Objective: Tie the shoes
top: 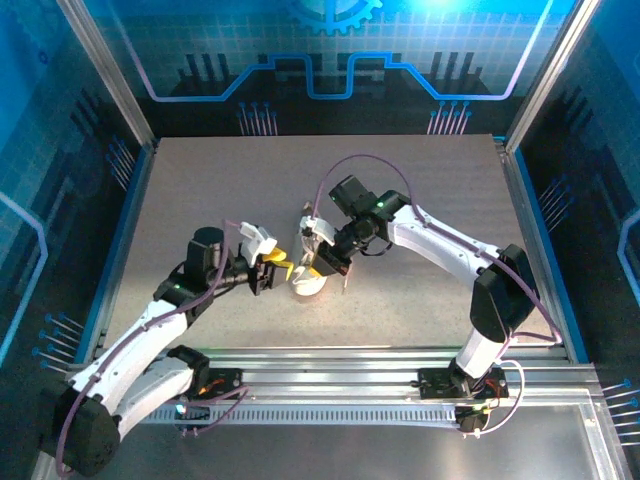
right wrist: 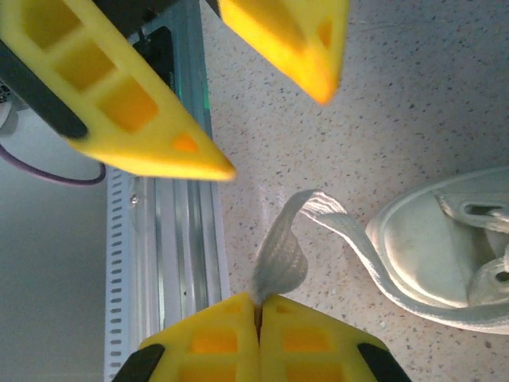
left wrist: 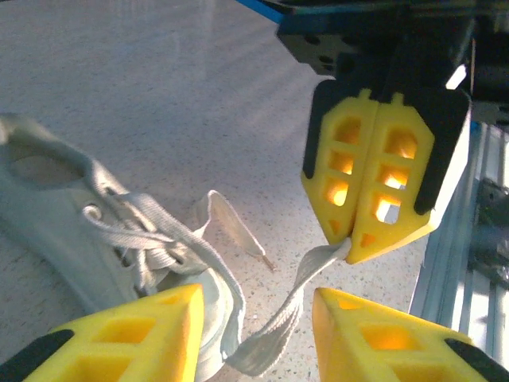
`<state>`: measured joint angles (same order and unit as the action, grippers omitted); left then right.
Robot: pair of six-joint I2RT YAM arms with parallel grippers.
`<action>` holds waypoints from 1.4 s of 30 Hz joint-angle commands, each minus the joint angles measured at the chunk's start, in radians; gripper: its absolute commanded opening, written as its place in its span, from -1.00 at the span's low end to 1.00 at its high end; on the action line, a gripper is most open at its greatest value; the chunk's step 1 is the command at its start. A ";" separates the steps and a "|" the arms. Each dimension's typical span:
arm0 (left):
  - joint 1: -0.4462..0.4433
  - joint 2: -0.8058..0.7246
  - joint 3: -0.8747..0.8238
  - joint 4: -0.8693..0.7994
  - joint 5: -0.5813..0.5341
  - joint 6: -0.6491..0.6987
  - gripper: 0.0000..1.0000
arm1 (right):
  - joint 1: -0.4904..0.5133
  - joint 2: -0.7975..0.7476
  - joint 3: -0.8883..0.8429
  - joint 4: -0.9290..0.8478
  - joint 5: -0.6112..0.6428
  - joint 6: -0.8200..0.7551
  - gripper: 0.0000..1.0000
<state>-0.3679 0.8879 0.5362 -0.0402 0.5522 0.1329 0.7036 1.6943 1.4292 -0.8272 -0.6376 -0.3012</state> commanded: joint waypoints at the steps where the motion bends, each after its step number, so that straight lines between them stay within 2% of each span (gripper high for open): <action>1: -0.044 0.022 -0.027 0.103 0.051 0.099 -0.21 | -0.009 0.006 0.032 -0.063 -0.045 -0.026 -1.00; 14: -0.109 0.095 -0.018 0.112 0.048 0.164 -0.34 | -0.016 0.012 0.028 -0.061 -0.077 -0.018 -1.00; 19: -0.127 0.107 -0.007 0.102 0.047 0.171 -0.53 | -0.017 0.014 0.024 -0.046 -0.083 -0.007 -1.00; 21: -0.141 0.108 -0.001 0.075 0.031 0.171 -0.75 | -0.019 0.014 0.020 -0.029 -0.087 0.008 -1.00; 23: -0.147 0.101 0.001 0.066 0.016 0.145 -1.00 | -0.020 0.012 0.012 -0.002 -0.088 0.027 -0.88; 25: -0.150 0.092 -0.006 0.067 -0.015 0.093 -1.00 | -0.021 0.006 0.000 0.039 -0.079 0.058 -0.52; 27: -0.151 0.078 -0.011 0.059 -0.087 0.016 -1.00 | -0.025 -0.002 -0.016 0.093 -0.038 0.104 -0.20; 30: -0.151 0.058 -0.008 0.017 -0.220 -0.109 -1.00 | -0.034 -0.005 -0.031 0.157 0.057 0.189 -0.09; 36: -0.142 0.092 0.003 -0.042 -0.364 -0.233 -1.00 | -0.040 0.011 -0.067 0.273 0.226 0.338 -0.10; 42: -0.098 0.196 0.024 -0.032 -0.359 -0.282 -1.00 | -0.030 0.089 -0.041 0.304 0.331 0.395 -0.19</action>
<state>-0.4828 1.0546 0.5217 -0.0551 0.2214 -0.0929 0.6712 1.7321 1.3724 -0.5594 -0.3946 0.0311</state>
